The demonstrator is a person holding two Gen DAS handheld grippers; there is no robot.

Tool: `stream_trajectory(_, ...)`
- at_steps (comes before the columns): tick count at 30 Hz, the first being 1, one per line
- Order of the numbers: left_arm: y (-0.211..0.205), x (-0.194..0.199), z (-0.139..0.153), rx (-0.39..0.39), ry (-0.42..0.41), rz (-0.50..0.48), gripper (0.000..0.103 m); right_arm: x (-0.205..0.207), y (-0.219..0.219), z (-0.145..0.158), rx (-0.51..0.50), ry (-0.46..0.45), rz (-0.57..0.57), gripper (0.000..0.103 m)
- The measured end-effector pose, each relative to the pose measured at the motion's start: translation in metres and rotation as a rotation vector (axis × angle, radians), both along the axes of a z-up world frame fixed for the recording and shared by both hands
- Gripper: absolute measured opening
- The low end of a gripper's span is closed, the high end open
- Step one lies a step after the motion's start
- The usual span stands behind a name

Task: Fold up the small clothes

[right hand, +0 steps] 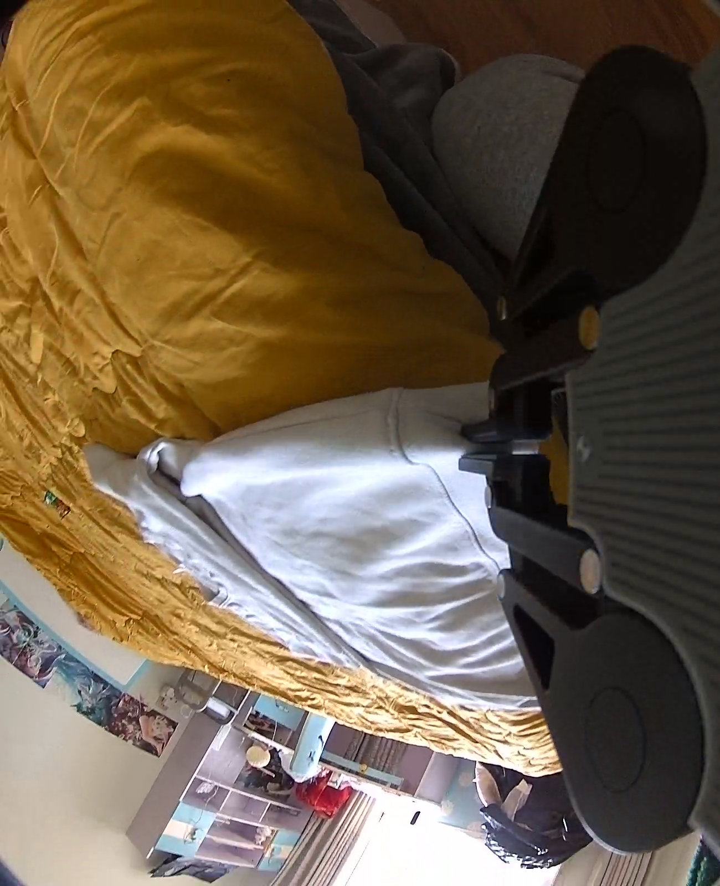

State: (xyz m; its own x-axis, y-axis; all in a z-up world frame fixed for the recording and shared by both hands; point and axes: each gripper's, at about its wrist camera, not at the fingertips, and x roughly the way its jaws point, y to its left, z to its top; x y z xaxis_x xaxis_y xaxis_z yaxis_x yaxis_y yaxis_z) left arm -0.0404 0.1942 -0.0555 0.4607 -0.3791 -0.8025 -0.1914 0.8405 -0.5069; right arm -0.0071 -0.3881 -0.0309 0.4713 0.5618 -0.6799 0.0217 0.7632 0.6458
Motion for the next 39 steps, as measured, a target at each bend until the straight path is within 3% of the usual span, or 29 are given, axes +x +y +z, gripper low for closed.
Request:
stream_trajectory(8,0.015,-0.007,0.031,-0.009,0.014,-0.015,0.003,-0.012,0.001,0.030,0.003,-0.014,0.030,0.000)
stream_trajectory(11,0.014,-0.001,0.023,0.010,0.052,-0.027,0.003,-0.012,0.014,0.028,-0.182,-0.002,0.057,0.000)
stream_trajectory(15,0.015,0.003,0.003,0.010,0.114,-0.002,0.003,-0.002,0.015,0.002,-0.205,0.062,0.030,0.000)
stream_trajectory(18,0.005,0.004,0.004,0.127,0.121,-0.035,0.006,-0.001,0.017,-0.002,-0.304,0.069,0.010,0.003)
stream_trajectory(21,-0.003,0.007,0.013,0.370,0.104,-0.032,0.012,-0.001,0.005,0.009,-0.449,0.032,-0.078,0.007)
stream_trajectory(23,-0.003,0.010,0.025,0.493,0.052,-0.002,0.026,0.000,-0.006,0.026,-0.466,-0.019,-0.143,0.012)
stream_trajectory(24,-0.001,0.011,0.033,0.516,0.018,0.016,0.029,0.000,-0.010,0.038,-0.466,-0.055,-0.171,0.023)
stream_trajectory(27,0.002,0.021,0.062,0.546,-0.106,0.074,0.038,0.007,-0.006,0.076,-0.517,-0.186,-0.207,0.033)
stream_trajectory(31,-0.015,0.057,0.097,0.598,-0.240,0.106,0.044,0.029,0.023,0.121,-0.586,-0.397,-0.173,0.059)
stream_trajectory(33,-0.025,0.079,0.107,0.577,-0.278,0.103,0.049,0.050,0.044,0.133,-0.637,-0.489,-0.135,0.063)
stream_trajectory(36,-0.036,0.114,0.112,0.479,-0.322,0.129,0.051,0.089,0.073,0.131,-0.701,-0.598,-0.054,0.077)
stream_trajectory(39,-0.043,0.157,0.103,0.404,-0.347,0.201,0.051,0.136,0.095,0.108,-0.697,-0.643,0.026,0.077)
